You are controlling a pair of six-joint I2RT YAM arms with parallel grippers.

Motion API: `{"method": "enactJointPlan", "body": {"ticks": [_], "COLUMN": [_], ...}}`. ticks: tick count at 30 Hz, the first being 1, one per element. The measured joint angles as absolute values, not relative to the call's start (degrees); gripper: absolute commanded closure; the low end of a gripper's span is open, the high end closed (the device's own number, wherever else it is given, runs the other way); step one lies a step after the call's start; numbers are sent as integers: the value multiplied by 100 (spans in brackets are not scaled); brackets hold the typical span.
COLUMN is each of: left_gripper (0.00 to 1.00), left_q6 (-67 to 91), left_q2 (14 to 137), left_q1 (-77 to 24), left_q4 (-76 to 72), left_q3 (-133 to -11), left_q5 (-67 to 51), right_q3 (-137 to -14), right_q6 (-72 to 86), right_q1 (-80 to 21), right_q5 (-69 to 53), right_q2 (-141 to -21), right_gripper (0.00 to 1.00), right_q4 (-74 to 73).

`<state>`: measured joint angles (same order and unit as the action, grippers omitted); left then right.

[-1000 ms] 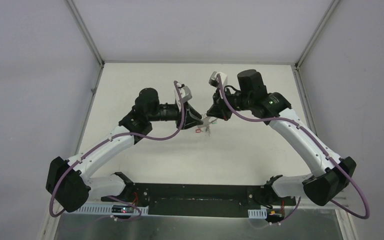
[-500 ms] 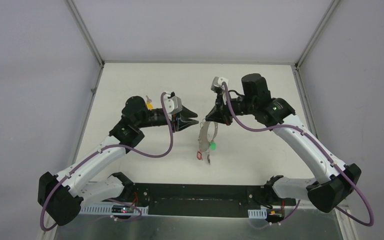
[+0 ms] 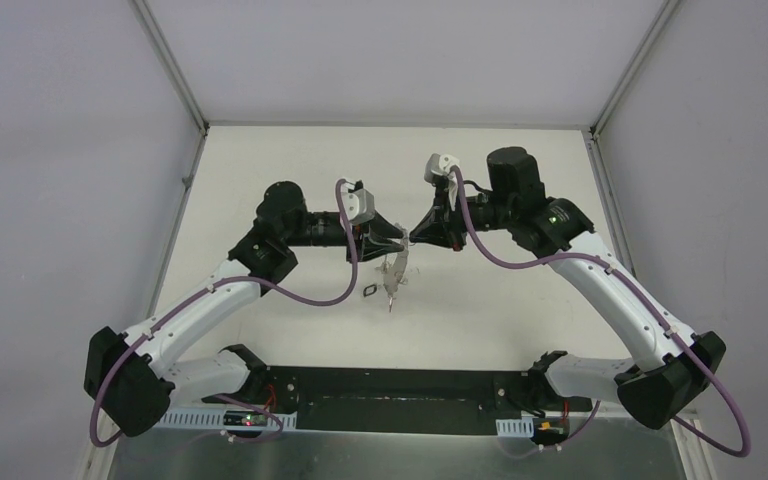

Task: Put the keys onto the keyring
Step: Adjust the keyring.

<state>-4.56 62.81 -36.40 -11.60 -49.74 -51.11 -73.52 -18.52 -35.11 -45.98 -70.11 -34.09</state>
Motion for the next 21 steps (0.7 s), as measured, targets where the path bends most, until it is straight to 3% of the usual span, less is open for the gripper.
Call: {"method": "enactJointPlan", "body": {"ticks": [3,12,15,17,21], "left_gripper": [79,82,89,100,100], "left_q6": [-401,-346,-329,-296,-228], "left_q2": [6331,6414,6482,6534,6598], "left_q1": [-3642,-3750,-3800,-3828,-3850], "left_q4": [-1162,-1197,-1256,-1313,-1358], "left_q3": [-4974,-4974,-4978,-4980,-4980], "left_q5": [-5122,-5129,-5118,-5100,-5092], "right_q3": [-7347,-7334,-7325,-7325,-7323], "right_q6": [-1848,-1831,-1815,-1811,-1811], "right_q1": [-3511,-3511,-3511,-3509,-3509], "right_q5": [-4617,-4707,-4729,-4744,-4740], "right_q2": [-7008,-7002,-6989,-6976,-6952], "right_gripper": [100,100,100,100,100], "right_q4": [-3369,-3326,-3332,-3336,-3371]}}
